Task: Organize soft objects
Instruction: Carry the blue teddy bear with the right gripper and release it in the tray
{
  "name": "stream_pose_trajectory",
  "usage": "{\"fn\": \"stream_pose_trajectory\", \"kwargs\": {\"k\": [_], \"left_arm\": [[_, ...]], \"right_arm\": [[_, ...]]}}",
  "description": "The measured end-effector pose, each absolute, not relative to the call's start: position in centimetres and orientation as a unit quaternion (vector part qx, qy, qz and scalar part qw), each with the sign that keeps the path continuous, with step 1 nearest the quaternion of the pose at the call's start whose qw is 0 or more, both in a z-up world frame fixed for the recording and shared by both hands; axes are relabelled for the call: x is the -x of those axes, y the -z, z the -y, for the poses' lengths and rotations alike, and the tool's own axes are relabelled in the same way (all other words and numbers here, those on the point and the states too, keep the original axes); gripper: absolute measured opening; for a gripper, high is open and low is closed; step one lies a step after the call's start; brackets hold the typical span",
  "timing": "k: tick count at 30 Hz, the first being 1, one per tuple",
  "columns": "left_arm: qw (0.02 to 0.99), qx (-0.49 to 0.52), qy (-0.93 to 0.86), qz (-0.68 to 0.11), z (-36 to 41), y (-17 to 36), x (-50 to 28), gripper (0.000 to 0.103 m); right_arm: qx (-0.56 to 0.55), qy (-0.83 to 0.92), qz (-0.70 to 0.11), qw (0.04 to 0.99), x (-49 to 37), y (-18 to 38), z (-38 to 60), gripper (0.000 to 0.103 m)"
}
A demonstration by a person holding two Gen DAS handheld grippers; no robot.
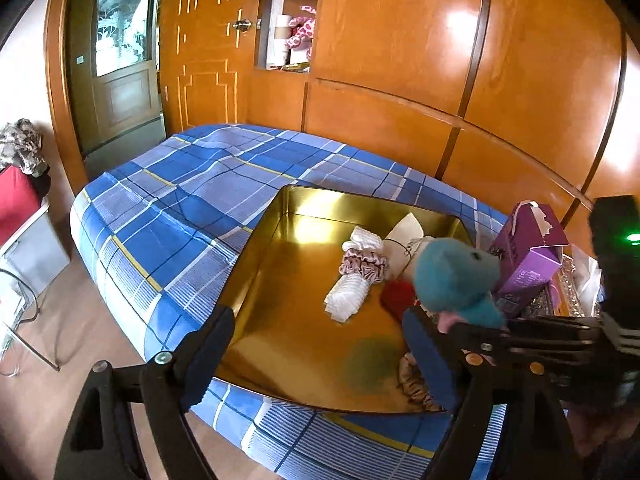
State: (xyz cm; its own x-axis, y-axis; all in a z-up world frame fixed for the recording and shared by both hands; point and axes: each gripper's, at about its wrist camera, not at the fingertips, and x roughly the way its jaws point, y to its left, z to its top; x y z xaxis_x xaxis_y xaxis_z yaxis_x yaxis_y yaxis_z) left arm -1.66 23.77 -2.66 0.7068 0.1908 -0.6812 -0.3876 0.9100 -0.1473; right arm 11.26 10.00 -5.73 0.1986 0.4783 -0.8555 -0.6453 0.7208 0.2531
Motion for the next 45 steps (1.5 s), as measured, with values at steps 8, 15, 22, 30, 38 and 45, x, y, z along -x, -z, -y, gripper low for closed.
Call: {"fn": "stream_pose_trajectory", "kwargs": {"k": [8,15,22,30,38,45], "left_arm": [[0.912,0.143,-0.152,-0.354,-23.2,3.0,1.4,0.088],[0.909,0.146,-0.15,-0.361,-23.0,3.6,1.2,0.088],[0.91,0.142,-0.147,-0.359,-22.7,3.5,1.3,0.088],[0.917,0.131,-0.136,-0.351,-21.7,2.9,1.4,0.088],[0.927,0.109,-0.114,-0.341,-19.8,2.1,1.6,0.089],[0.93,0.095,-0.09,-0.345,-17.9,1.9,1.5,0.089]], "right_arm": [[0.119,-0.339,-0.505,0.785,-11.2,7.6,-10.8,0.041],[0.125,-0.339,-0.484,0.797,-9.8,6.3,-9.5,0.053],[0.116,-0.328,-0.458,0.818,-8.4,5.1,-7.5,0.053],[0.117,-0.293,-0.406,0.858,-6.2,3.3,-4.5,0.053],[0.101,-0.252,-0.376,0.886,-4.8,1.7,-0.6,0.053],[0.071,-0.212,-0.372,0.901,-4.5,0.9,3.5,0.053]]}}
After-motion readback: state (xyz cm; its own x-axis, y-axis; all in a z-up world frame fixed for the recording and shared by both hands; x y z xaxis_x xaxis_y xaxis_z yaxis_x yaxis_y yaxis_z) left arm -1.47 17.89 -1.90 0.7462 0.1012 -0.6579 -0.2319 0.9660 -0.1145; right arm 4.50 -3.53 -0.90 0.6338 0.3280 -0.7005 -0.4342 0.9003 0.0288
